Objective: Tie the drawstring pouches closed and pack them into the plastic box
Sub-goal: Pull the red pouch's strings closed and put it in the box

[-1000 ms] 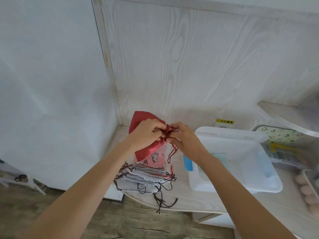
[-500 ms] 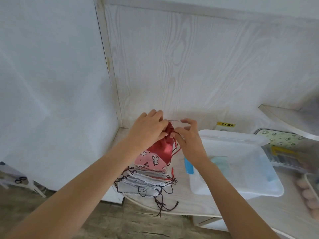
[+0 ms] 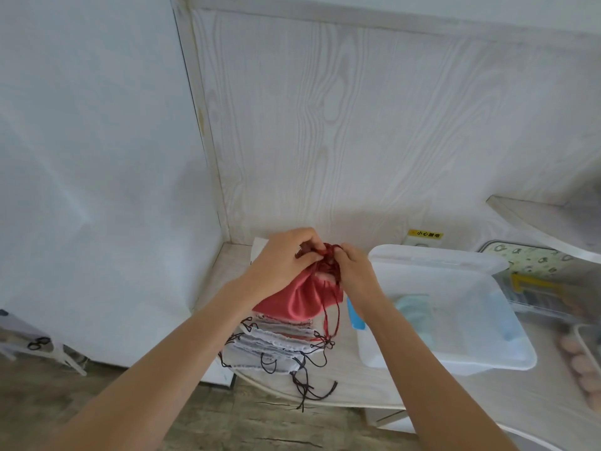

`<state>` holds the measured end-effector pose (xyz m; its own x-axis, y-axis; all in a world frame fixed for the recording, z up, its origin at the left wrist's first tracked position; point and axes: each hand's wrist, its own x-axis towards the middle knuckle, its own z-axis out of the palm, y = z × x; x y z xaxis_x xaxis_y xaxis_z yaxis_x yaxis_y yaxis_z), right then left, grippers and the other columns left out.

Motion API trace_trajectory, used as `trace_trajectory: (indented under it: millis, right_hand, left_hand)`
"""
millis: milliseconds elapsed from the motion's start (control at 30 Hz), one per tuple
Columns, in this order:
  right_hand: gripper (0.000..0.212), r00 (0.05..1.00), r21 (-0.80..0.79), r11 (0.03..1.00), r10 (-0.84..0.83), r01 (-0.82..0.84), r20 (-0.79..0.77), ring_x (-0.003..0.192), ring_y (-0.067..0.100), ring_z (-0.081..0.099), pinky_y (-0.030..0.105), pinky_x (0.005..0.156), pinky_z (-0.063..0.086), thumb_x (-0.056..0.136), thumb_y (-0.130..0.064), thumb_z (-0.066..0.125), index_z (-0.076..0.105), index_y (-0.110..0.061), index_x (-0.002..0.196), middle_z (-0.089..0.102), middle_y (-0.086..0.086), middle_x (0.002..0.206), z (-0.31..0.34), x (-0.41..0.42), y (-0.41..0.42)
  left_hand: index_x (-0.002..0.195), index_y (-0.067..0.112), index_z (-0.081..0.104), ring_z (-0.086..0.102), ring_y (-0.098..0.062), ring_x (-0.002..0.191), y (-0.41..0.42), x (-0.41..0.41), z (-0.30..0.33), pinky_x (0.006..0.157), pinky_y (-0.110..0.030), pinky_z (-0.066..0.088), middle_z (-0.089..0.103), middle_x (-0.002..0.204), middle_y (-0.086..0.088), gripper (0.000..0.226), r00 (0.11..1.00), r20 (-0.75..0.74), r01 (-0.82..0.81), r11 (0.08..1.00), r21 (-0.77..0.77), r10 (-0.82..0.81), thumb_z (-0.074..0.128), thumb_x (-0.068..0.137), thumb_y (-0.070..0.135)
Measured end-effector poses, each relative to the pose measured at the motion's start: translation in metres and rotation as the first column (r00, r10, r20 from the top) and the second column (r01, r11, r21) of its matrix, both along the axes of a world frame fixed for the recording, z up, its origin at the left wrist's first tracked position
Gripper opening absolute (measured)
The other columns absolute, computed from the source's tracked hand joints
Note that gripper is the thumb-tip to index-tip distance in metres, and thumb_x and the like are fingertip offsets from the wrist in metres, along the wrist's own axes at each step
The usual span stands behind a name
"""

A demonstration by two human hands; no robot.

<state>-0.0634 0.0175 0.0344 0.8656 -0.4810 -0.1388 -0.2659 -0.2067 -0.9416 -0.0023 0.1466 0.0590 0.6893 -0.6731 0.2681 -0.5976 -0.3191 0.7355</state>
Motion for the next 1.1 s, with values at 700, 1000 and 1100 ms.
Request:
trace_trajectory:
  millis: [700,1000,1100]
  right_hand:
    - [0.023,0.998,-0.407,0.912,0.028,-0.051,-0.063,0.079,0.035,0.054,0.042,0.069,0.039,0.099,-0.016,0.034,0.045,-0.006,0.081,0.054,0.016,0.078,0.009,0.007,-0.002]
    - [0.026,0.987,-0.638,0.757,0.058,-0.141,-0.150,0.074,0.031,0.051,0.027,0.058,0.028,0.102,-0.018,0.029,0.050,-0.002,0.102,0.047,0.004,0.075,0.008,0.003,0.002]
    - [0.023,0.996,-0.515,0.854,0.045,-0.076,-0.073,0.079,0.038,0.055,0.042,0.068,0.039,0.101,-0.018,0.033,0.048,-0.006,0.088,0.059,0.021,0.084,0.008,0.001,0.001]
  left_hand:
    - [0.088,0.018,0.054,0.041,-0.006,0.058,0.009,-0.004,0.008,0.057,-0.017,0.034,0.046,0.069,0.002,0.017,0.881,-0.470,0.148,0.974,0.171,-0.051,0.062,0.082,0.004]
    - [0.081,0.013,0.070,0.049,0.002,0.044,0.012,0.003,0.019,0.040,-0.007,0.031,0.061,0.069,0.001,0.032,0.921,-0.362,0.017,0.912,0.409,0.145,0.050,0.094,0.035]
    - [0.084,0.015,0.066,0.050,0.001,0.049,0.011,0.001,0.013,0.043,-0.011,0.031,0.054,0.061,0.005,0.029,0.930,-0.328,-0.097,0.970,0.222,0.168,0.053,0.091,0.039]
